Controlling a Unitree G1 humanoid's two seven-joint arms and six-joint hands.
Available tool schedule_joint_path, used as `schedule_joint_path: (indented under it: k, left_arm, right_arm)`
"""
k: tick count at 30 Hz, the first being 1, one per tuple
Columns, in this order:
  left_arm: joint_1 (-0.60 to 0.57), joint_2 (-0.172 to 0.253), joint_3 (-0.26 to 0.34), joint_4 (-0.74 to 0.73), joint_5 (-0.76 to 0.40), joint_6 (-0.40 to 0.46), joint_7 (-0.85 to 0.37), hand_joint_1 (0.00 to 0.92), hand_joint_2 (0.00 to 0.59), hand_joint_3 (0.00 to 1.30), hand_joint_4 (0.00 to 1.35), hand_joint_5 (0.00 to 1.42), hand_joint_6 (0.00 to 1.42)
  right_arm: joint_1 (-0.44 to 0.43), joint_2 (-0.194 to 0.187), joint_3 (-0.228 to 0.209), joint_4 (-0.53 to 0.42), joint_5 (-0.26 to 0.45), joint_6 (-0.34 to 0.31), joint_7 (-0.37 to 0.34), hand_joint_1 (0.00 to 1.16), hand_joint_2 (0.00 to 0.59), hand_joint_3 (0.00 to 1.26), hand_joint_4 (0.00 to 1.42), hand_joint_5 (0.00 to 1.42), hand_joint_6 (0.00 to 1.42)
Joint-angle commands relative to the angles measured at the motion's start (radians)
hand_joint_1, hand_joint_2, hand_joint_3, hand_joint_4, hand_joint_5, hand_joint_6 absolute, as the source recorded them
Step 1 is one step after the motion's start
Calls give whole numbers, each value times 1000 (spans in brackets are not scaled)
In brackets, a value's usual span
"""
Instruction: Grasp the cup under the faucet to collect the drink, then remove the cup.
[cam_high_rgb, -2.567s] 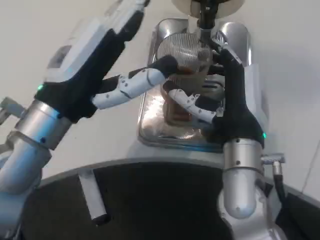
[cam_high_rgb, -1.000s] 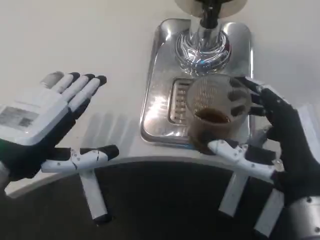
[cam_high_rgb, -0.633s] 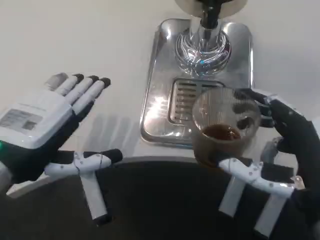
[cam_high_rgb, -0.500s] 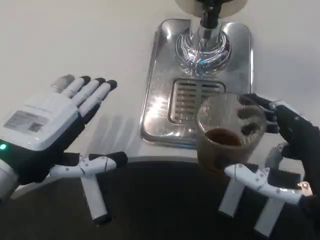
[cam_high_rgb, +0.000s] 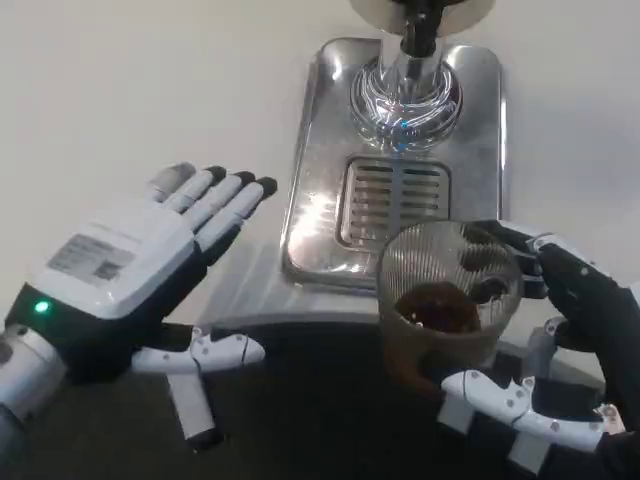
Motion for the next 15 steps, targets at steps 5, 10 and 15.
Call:
schedule_joint_path:
  k: [5, 10, 15]
  left_arm:
    - [39, -21, -1, -35, -18, -16, 5, 0, 139, 0, 0, 0, 0]
    - [44, -27, 0, -24, -21, -17, 12, 0, 141, 0, 0, 0, 0]
    - [32, -32, 0, -9, -24, -12, 14, 0, 141, 0, 0, 0, 0]
  right_arm:
    - [-19, 17, 41, -22, -11, -9, 5, 1162, 278, 710, 710, 796, 1153]
    - [-56, 22, 60, -24, -37, 12, 16, 1162, 278, 710, 715, 796, 1155]
    - [-58, 32, 71, -5, -43, 11, 11, 1162, 278, 722, 727, 805, 1155]
